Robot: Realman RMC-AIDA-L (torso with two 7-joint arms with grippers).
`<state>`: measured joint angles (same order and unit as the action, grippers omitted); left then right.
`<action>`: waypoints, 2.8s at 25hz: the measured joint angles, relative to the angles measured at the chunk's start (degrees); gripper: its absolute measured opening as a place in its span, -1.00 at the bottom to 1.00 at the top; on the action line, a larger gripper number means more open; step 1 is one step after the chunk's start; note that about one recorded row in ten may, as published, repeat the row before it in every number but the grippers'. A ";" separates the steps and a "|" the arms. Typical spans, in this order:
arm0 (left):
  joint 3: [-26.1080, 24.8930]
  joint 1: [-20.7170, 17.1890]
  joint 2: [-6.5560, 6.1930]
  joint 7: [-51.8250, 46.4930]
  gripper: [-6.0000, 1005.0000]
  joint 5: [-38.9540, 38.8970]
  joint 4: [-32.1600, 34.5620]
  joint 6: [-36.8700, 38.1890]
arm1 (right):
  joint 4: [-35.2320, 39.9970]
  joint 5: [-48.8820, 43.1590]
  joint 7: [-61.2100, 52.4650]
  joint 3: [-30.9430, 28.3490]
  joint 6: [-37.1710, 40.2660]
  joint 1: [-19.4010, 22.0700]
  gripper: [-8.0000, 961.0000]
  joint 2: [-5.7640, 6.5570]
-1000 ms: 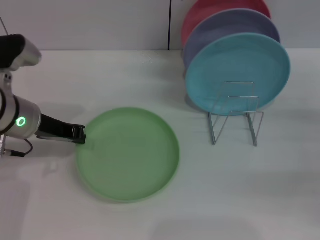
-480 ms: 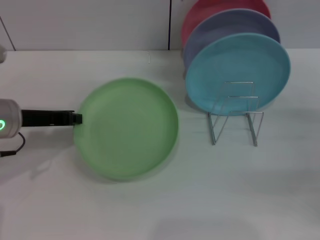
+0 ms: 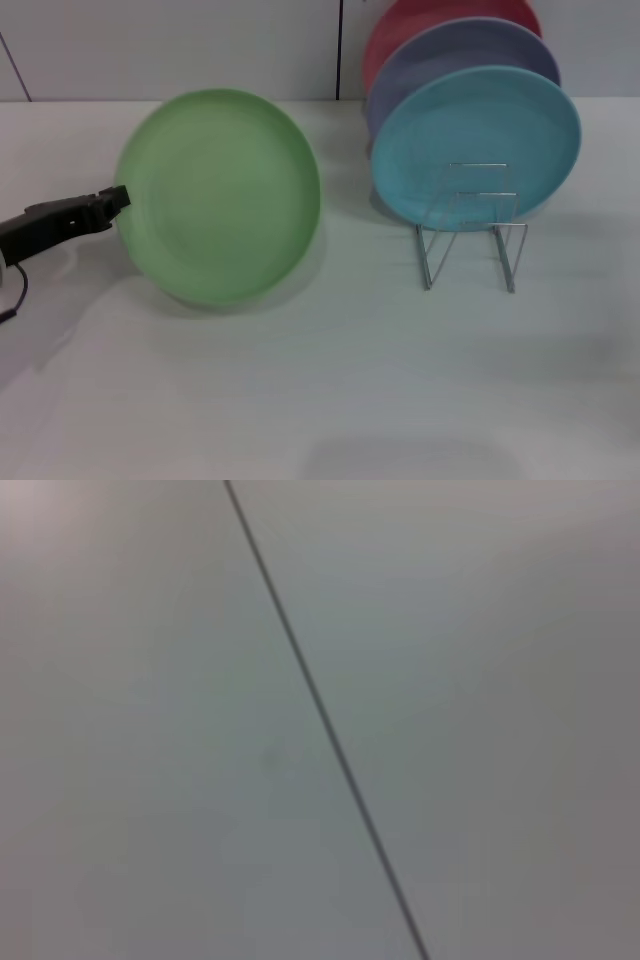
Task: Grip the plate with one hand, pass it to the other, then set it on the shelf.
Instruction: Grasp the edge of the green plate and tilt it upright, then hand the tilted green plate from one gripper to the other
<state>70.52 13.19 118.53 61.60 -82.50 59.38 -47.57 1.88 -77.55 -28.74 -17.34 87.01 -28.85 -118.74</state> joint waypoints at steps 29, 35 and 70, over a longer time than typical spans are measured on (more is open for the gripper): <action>-0.02 8.90 0.56 78.97 -0.92 -74.01 -44.86 -17.94 | -0.30 0.01 -2.55 11.39 2.50 -2.47 0.53 -0.14; 0.00 8.38 0.56 80.93 -0.92 -74.18 -45.11 -20.11 | -2.48 0.00 -1.83 15.46 4.25 -2.25 0.53 -0.32; -1.36 8.56 0.56 81.91 -0.92 -74.49 -46.12 -22.18 | -12.98 -4.73 11.83 16.82 3.31 -8.34 0.53 -0.18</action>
<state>69.17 21.75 119.09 143.52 -156.99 13.27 -69.75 -11.10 -82.27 -16.91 -0.52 90.32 -37.19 -118.92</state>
